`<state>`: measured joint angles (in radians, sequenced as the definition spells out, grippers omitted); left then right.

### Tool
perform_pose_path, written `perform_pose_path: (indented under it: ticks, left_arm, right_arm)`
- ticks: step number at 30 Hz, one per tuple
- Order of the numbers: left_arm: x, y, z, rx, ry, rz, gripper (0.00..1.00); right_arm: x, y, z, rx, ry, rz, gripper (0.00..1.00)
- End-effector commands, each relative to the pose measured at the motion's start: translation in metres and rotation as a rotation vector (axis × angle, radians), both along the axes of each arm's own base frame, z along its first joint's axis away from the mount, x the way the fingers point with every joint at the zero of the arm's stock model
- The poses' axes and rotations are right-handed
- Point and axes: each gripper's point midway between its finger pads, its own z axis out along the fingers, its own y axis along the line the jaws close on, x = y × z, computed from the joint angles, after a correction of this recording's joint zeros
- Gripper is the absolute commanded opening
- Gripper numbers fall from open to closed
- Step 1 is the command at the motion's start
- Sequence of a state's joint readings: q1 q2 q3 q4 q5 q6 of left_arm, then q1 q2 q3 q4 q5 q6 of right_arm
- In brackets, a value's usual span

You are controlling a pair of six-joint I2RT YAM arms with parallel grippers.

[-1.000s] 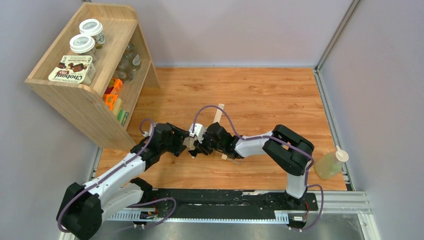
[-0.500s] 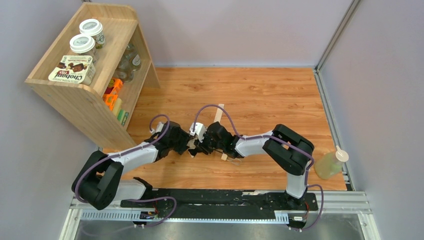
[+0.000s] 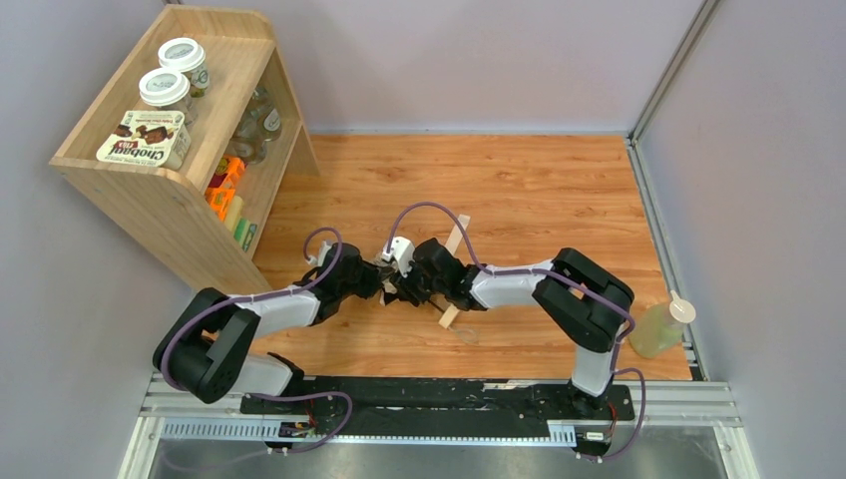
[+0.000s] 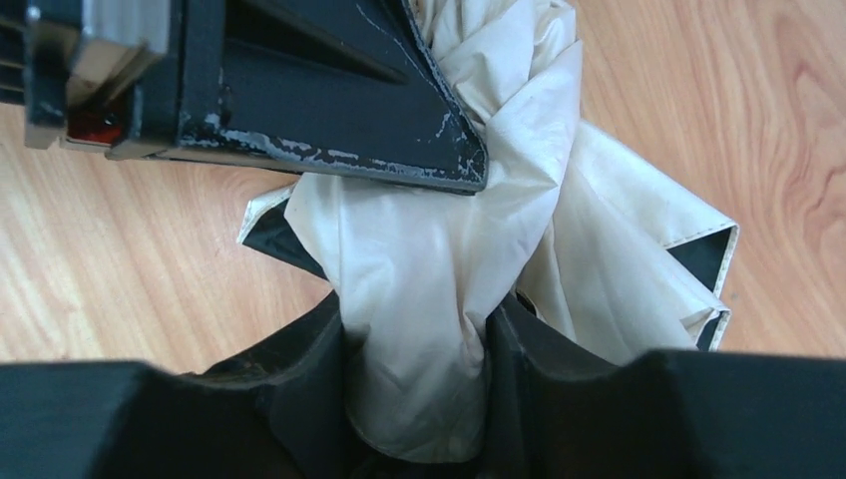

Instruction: Put away the umbrella

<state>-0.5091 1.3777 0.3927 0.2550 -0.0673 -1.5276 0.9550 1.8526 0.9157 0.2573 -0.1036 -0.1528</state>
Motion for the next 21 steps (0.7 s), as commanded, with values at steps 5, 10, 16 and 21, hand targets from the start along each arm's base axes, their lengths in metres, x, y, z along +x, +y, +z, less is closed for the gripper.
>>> perform_pose_path:
  ticks: [5, 10, 16, 21]
  left_arm:
    - [-0.080, 0.059, -0.073, 0.339, 0.340, -0.074, 0.00]
    - [-0.083, 0.053, -0.069, 0.334, 0.349, -0.074, 0.00]
    - [-0.088, 0.045, -0.068, 0.296, 0.371, -0.080, 0.00]
    - [-0.091, 0.043, -0.061, 0.276, 0.367, -0.073, 0.00]
  right_arm:
    - [-0.047, -0.039, 0.020, -0.114, 0.217, -0.187, 0.80]
    - [-0.043, -0.035, 0.054, -0.138, 0.046, -0.296, 0.99]
    - [-0.014, -0.022, 0.055, -0.166, -0.111, -0.443, 0.99]
    - [0.006, -0.001, 0.044, -0.189, -0.200, -0.423, 0.90]
